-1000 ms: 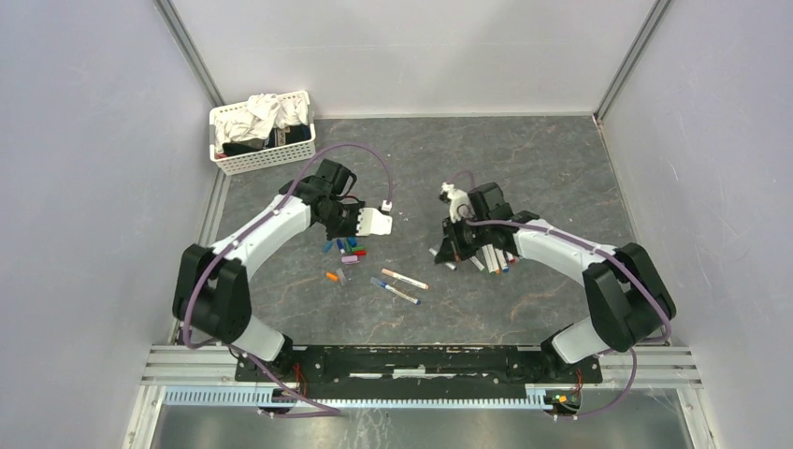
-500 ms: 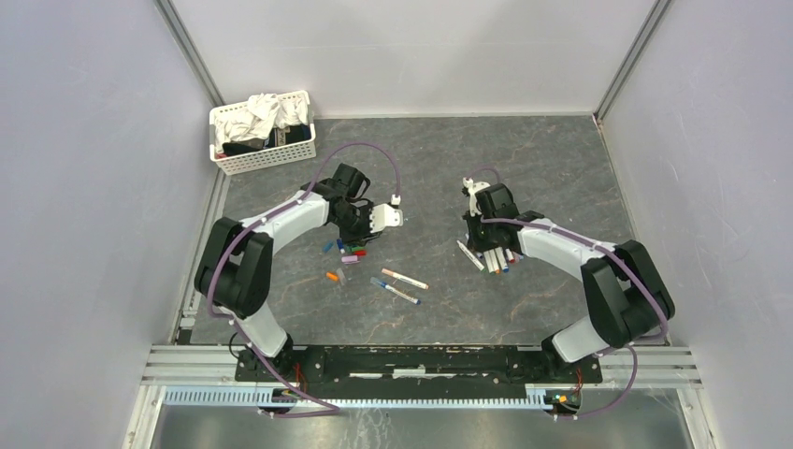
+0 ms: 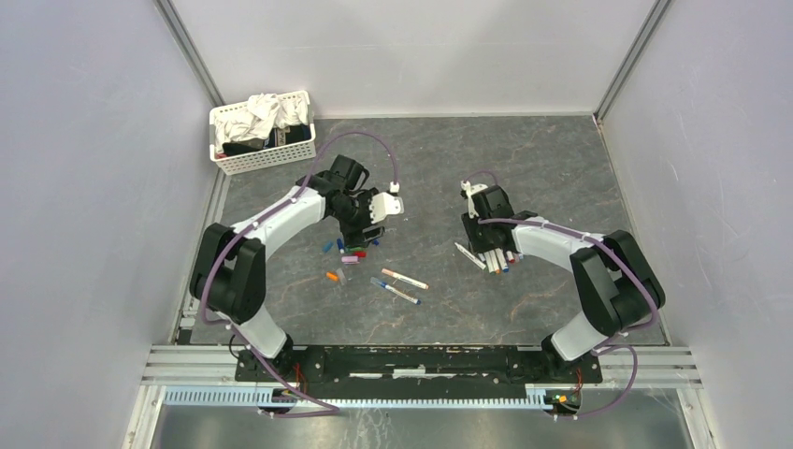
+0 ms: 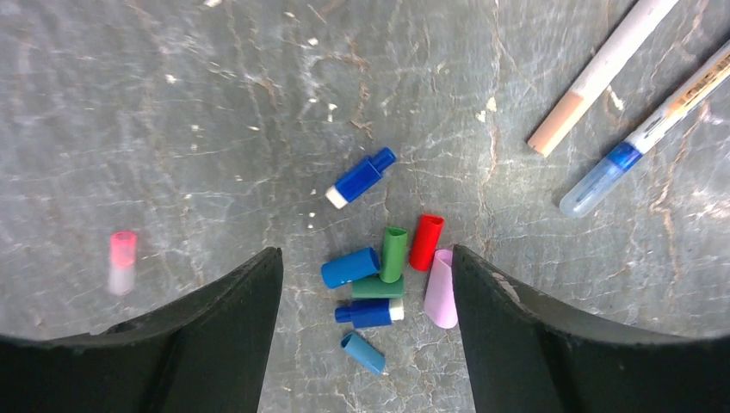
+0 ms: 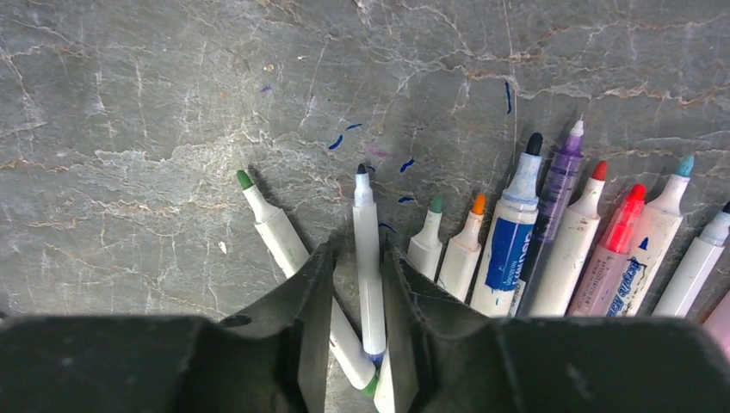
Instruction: Open the pen caps
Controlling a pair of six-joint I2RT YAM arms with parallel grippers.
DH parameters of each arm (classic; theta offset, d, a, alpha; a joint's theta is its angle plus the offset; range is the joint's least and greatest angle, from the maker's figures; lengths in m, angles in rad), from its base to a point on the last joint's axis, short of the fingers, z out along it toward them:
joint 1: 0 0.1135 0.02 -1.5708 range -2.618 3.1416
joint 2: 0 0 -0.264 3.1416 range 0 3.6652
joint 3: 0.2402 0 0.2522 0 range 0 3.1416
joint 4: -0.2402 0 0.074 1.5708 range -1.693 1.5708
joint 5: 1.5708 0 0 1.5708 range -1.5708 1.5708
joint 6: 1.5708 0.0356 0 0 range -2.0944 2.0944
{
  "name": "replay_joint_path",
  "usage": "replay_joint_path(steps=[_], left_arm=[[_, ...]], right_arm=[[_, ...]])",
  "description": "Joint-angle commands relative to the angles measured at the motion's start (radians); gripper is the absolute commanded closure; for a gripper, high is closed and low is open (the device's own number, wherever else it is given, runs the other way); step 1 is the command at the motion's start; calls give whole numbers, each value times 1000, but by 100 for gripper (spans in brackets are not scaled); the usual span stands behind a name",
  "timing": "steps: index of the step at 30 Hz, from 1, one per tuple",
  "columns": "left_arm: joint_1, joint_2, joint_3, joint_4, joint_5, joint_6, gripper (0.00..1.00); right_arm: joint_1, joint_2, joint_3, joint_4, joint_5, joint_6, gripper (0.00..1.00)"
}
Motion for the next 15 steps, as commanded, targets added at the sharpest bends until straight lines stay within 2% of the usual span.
replay_joint_path(steps=[1, 6, 11, 13, 15], left_arm=[[8, -78, 92, -55, 51, -119, 22], [20, -114, 171, -107, 32, -224, 19], [31, -165, 219, -101, -32, -324, 15], [36, -191, 223, -81, -78, -369, 4], [39, -207, 226, -79, -125, -399, 0]], right_arm=[[-3, -17, -19, 29, 22, 9, 64], [31, -111, -16, 34, 34, 29, 55], [175, -179, 26, 23, 108, -9, 48], [253, -180, 44, 32, 86, -35, 46], [319, -166, 53, 57, 38, -60, 46]])
